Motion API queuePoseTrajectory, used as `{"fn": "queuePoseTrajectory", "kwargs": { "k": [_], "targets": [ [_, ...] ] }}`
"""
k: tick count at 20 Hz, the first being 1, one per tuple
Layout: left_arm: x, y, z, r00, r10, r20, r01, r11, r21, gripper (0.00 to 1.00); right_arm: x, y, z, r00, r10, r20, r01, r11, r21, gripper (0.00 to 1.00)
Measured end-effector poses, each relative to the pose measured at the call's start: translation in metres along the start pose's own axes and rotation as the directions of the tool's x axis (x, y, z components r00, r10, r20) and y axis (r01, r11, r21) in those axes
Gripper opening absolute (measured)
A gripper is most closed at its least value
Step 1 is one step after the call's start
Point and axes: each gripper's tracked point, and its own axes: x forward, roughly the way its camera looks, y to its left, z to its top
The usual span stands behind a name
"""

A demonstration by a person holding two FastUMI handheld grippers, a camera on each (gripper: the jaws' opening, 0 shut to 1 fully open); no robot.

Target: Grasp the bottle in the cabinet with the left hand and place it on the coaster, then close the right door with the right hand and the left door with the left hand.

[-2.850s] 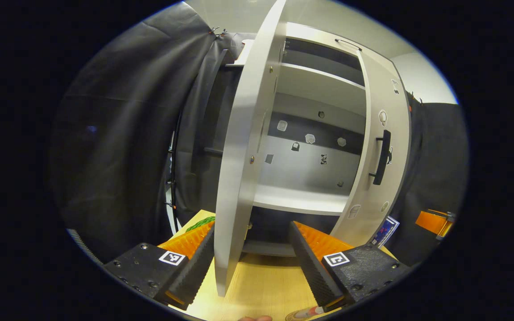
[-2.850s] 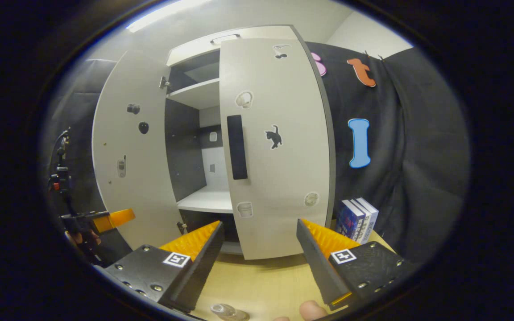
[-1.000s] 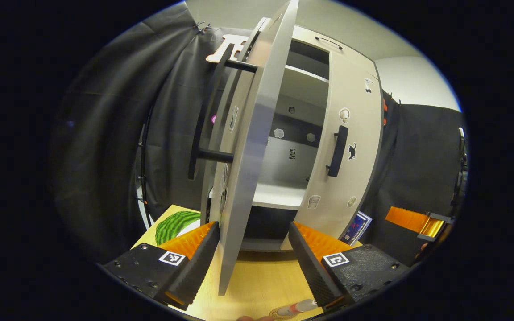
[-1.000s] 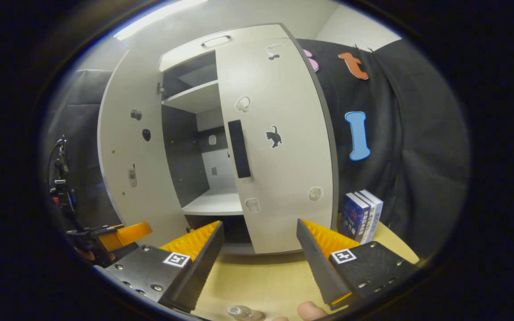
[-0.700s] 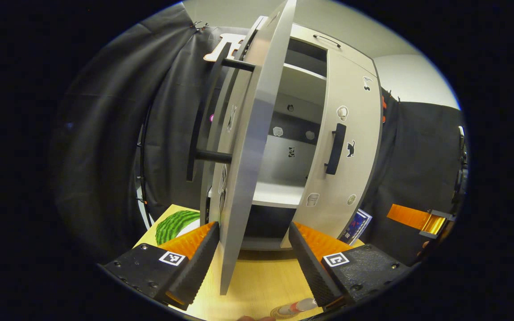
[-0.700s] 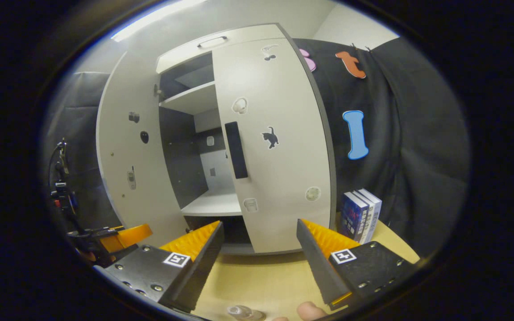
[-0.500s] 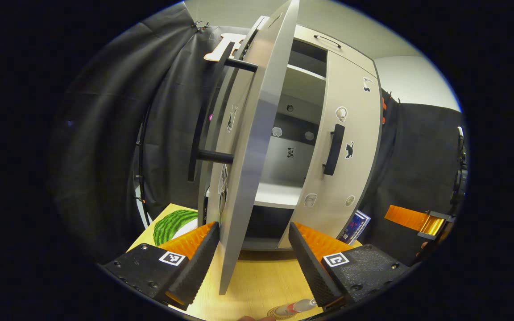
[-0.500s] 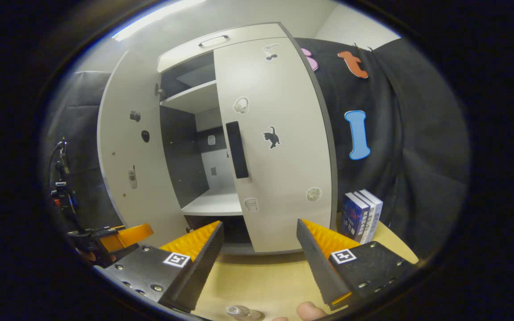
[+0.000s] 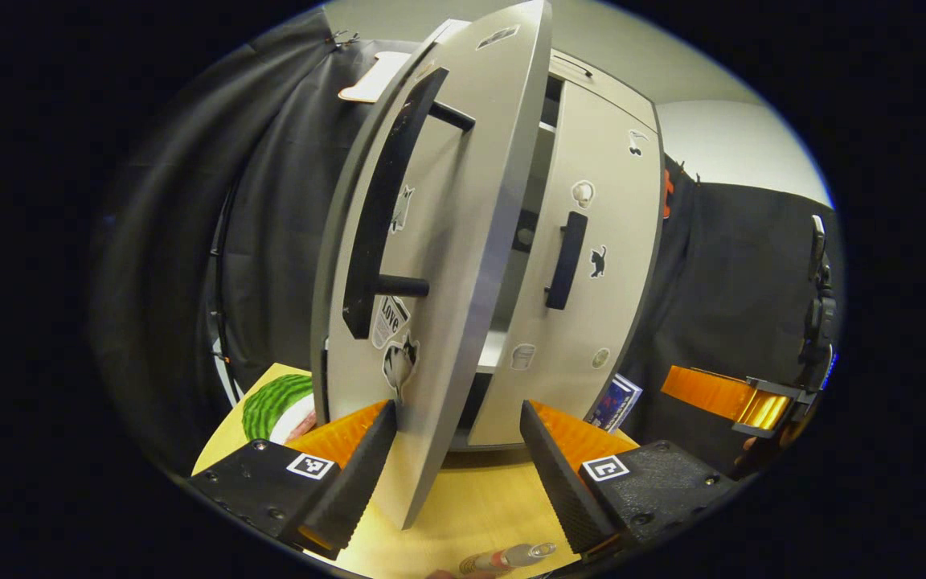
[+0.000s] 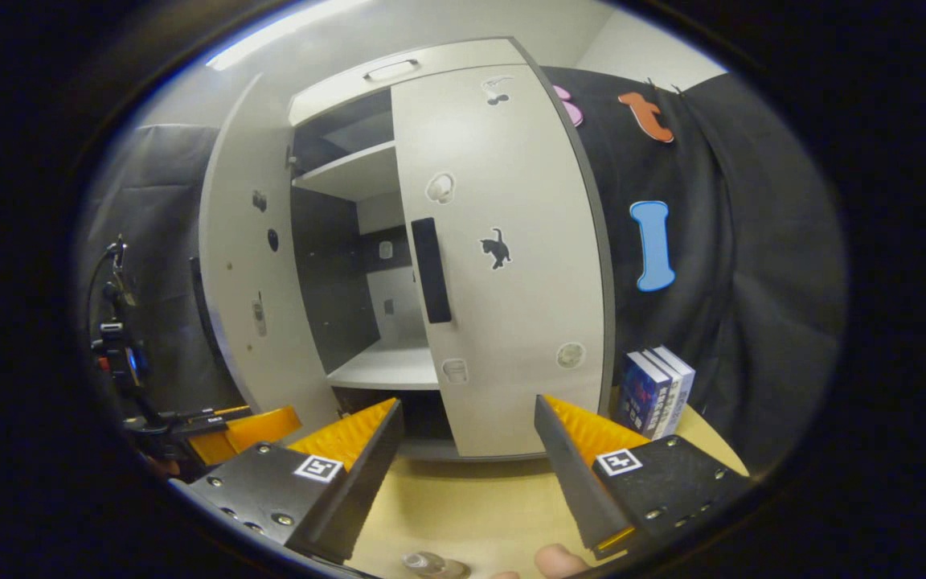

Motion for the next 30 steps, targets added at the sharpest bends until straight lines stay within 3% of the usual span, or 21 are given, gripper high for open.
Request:
{"fn": "queuePoseTrajectory", "kwargs": {
  "k": [2, 3, 8, 12, 24, 30],
  "targets": [
    [0.006, -0.007, 0.000, 1.000, -0.023, -0.006, 0.023, 1.000, -0.007, 0.92, 0.000, -0.006, 0.001, 1.000, -0.012, 0.001, 0.012, 1.000, 0.000, 0.99],
    [0.009, -0.012, 0.000, 0.999, -0.037, -0.008, 0.037, 0.999, -0.011, 0.96, 0.000, -0.009, 0.001, 1.000, -0.019, 0.001, 0.019, 1.000, 0.001, 0.99],
    [0.022, -0.049, 0.009, 0.990, -0.141, 0.017, 0.142, 0.990, -0.015, 0.97, 0.001, -0.021, 0.007, 0.999, -0.045, 0.016, 0.045, 0.999, 0.007, 0.99],
    [0.028, -0.064, 0.007, 0.986, -0.168, 0.012, 0.168, 0.986, 0.004, 0.96, -0.001, -0.027, 0.009, 0.998, -0.058, 0.027, 0.058, 0.998, 0.009, 0.99],
    [0.013, -0.063, 0.000, 0.991, -0.136, -0.002, 0.136, 0.991, -0.006, 0.96, -0.011, -0.023, 0.000, 0.999, -0.044, 0.009, 0.044, 0.999, -0.012, 0.99],
    [0.008, -0.054, 0.000, 0.995, -0.095, -0.015, 0.096, 0.994, 0.053, 0.96, -0.012, -0.023, 0.003, 0.999, -0.049, 0.006, 0.049, 0.999, -0.016, 0.99]
  ]
}}
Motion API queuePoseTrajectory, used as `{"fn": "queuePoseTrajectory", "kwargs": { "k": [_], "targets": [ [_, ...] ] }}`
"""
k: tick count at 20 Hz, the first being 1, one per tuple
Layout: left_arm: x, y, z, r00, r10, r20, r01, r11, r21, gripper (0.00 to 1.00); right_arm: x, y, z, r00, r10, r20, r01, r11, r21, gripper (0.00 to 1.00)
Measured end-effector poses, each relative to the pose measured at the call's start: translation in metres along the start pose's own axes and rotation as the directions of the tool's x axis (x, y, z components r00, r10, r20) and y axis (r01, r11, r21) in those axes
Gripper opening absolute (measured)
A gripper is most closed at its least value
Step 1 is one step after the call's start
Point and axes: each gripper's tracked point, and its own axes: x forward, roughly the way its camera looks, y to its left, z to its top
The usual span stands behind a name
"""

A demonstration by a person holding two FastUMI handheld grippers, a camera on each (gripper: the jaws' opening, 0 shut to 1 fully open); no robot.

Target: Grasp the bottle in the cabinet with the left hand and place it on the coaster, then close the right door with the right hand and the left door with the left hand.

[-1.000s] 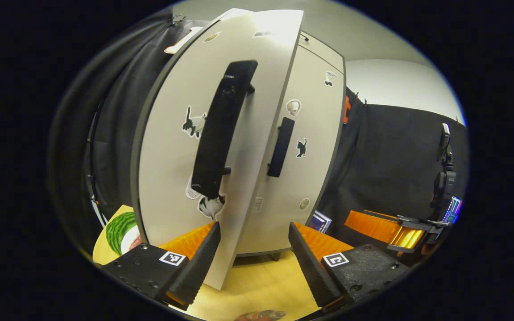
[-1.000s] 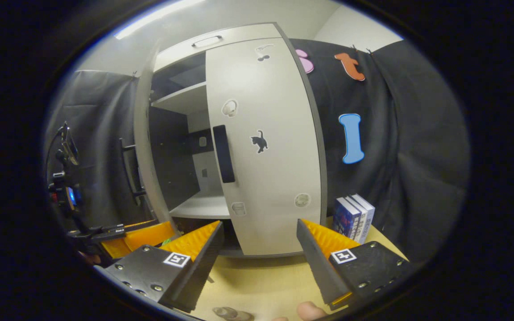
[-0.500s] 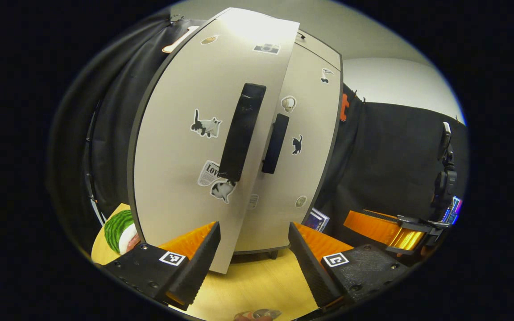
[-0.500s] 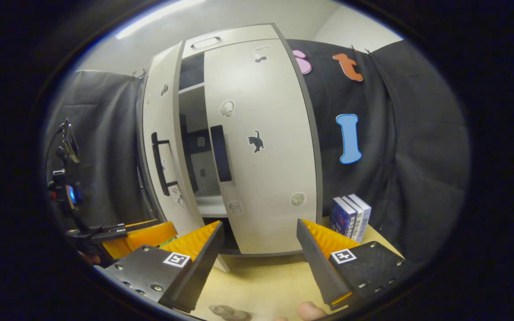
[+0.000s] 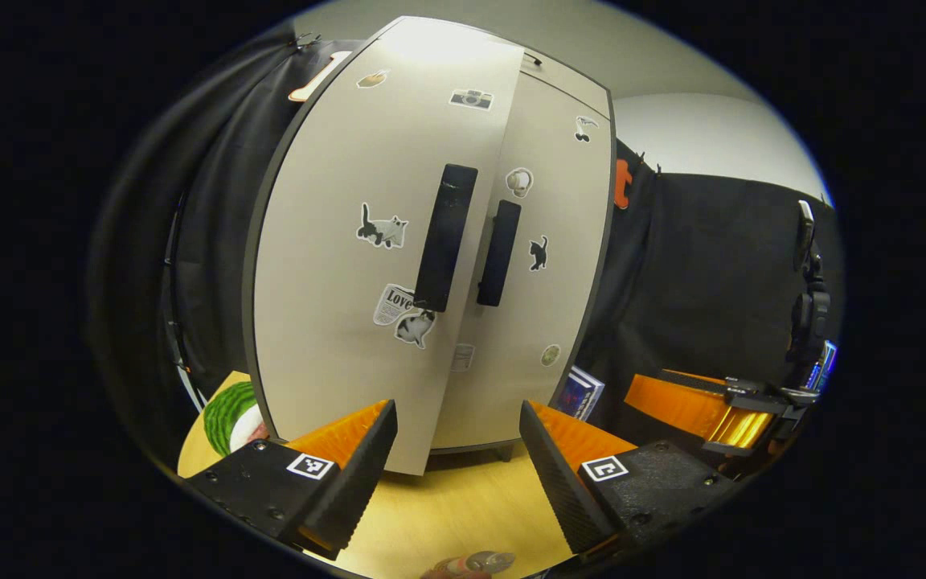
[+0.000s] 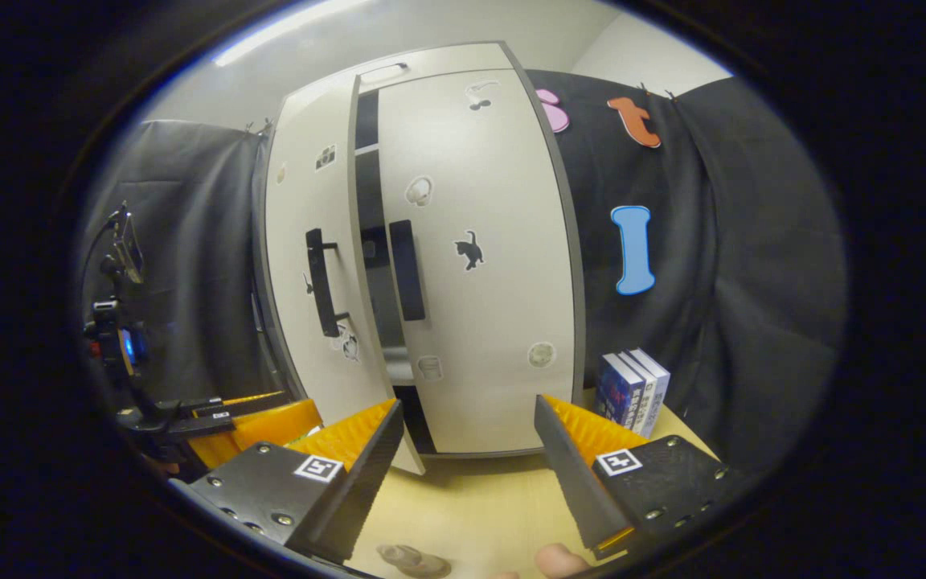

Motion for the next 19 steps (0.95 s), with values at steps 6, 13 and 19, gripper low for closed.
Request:
{"fn": "queuePoseTrajectory", "kwargs": {
  "k": [6, 13, 19],
  "targets": [
    [0.008, 0.012, -0.001, 0.996, 0.091, -0.020, -0.091, 0.996, 0.003, 0.96, -0.002, -0.007, 0.002, 1.000, -0.020, 0.006, 0.020, 1.000, -0.003, 0.99],
    [0.004, 0.033, 0.003, 0.979, 0.202, -0.026, -0.201, 0.979, 0.032, 0.96, -0.003, -0.017, 0.009, 0.999, -0.044, 0.024, 0.045, 0.998, -0.040, 0.94],
    [-0.003, 0.039, 0.029, 0.963, 0.265, 0.047, -0.266, 0.964, 0.013, 0.96, -0.004, -0.021, 0.025, 0.996, -0.065, 0.068, 0.068, 0.997, -0.044, 0.94]
  ]
}}
